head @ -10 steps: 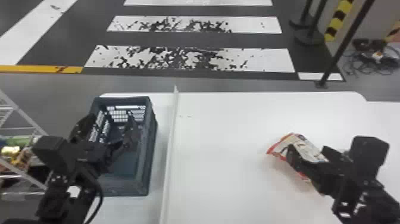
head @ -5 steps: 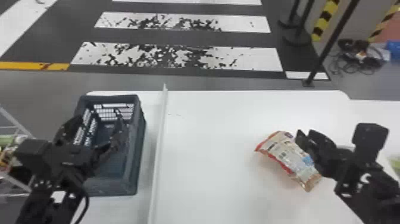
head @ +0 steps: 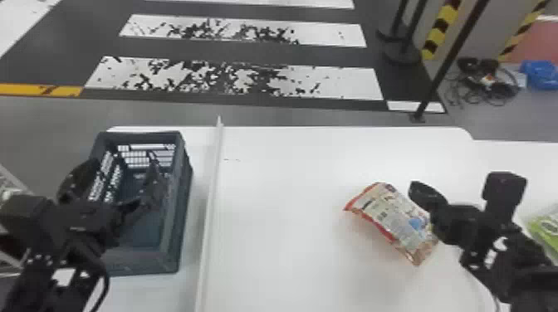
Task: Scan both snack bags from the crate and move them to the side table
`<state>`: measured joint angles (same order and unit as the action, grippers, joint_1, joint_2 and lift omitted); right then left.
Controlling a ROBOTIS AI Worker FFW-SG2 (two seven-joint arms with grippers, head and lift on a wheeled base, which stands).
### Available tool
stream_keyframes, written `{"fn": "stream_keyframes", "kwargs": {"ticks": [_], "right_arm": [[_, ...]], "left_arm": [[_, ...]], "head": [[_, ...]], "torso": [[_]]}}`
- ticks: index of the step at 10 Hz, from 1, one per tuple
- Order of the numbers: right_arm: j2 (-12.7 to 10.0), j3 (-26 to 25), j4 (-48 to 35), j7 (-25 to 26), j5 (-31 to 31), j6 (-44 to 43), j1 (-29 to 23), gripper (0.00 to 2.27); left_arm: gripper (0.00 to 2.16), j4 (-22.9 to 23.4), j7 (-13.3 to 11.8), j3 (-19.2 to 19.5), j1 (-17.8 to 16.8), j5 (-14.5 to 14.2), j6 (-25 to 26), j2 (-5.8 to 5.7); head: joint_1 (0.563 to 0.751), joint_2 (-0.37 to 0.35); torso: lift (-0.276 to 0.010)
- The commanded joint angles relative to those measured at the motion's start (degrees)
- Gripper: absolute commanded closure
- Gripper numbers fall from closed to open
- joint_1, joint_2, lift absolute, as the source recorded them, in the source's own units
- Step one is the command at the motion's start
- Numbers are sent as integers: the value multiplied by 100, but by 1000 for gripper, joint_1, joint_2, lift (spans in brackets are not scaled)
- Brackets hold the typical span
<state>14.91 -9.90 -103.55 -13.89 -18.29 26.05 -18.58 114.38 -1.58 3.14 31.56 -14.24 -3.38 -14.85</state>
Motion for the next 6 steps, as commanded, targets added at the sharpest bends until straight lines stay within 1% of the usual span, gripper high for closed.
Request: {"fn": "stream_keyframes", "kwargs": {"ticks": [1,3,6], "right_arm": [[3,-12,300,-79,115,-25,73,2243],[11,-21,669,-219,291,-130,170,2243],[47,-38,1118,-290,449,-288,284,2246]], "left_arm": [[66,5,0,-7,-1,0,0,-1],[66,5,-9,-16,-1,0,-18,-18],[66,5,-9,-51,8,0,-35,-36]], "head": [[695,-50],[695,-64],[695,-87]], "torso": [[-29],[-29],[-29]]}}
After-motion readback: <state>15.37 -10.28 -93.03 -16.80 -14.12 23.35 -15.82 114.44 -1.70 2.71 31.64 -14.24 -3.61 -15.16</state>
